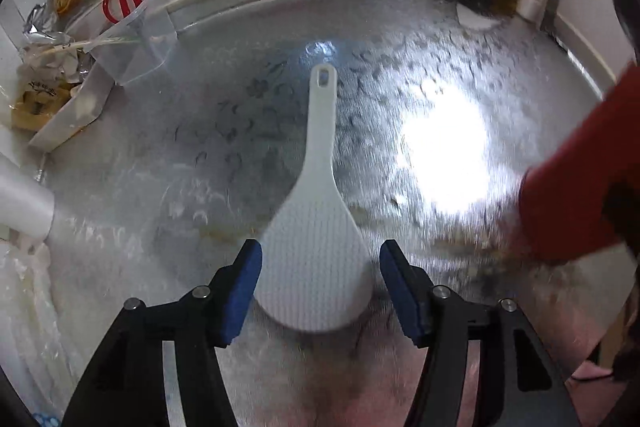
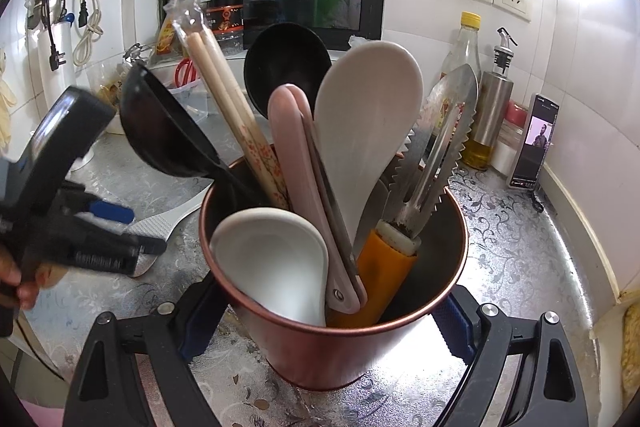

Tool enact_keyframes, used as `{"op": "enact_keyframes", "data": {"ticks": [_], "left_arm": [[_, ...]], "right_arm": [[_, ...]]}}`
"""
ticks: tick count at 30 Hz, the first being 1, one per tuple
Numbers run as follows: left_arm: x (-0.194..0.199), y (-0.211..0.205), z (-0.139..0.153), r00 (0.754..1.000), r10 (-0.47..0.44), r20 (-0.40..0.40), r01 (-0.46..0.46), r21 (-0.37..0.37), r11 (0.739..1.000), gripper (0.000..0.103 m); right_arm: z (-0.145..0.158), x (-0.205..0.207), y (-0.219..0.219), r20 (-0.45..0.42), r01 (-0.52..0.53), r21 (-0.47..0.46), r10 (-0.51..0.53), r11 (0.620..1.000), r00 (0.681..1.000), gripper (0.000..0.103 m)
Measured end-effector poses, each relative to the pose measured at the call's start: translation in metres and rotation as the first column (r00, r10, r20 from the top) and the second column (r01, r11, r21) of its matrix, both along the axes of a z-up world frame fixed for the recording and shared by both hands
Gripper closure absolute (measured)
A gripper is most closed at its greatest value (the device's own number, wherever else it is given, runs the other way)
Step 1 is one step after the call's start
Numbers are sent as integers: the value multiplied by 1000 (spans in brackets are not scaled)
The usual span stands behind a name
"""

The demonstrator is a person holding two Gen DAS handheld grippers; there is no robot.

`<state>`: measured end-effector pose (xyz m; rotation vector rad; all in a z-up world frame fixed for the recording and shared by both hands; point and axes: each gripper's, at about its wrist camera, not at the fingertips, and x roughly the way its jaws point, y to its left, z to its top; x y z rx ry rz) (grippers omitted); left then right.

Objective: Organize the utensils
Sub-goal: 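Grasp the white rice paddle by its blade with the left gripper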

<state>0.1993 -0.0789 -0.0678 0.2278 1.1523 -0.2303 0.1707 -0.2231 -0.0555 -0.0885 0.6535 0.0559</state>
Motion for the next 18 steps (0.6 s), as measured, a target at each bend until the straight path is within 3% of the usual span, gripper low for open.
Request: {"op": "enact_keyframes", "data": {"ticks": [5,9,11,13,18], "left_arm": [[-18,-11,-8,1000,-4,-5,5,53,999,38],[-22,-12,-7,1000,15,12,-15,41,999,37],[-22,-6,-7,999,38,15,-38,10,999,40],[-19,2,-4,998,61,25,-61,-10,998,50],[-13,36,2,987,160,-14,-160,-205,966,52]], "right_arm": [[0,0,0,-1,-2,0,2,1000,1000,11],[0,0,1,-1,-3,-2,3,1000,1000,11],[0,0,1,-1,-4,-3,4,1000,1000,11],[0,-1,1,-1,-4,-4,4,1000,1000,11],[0,-1,1,-1,-4,-4,4,1000,1000,11]]}}
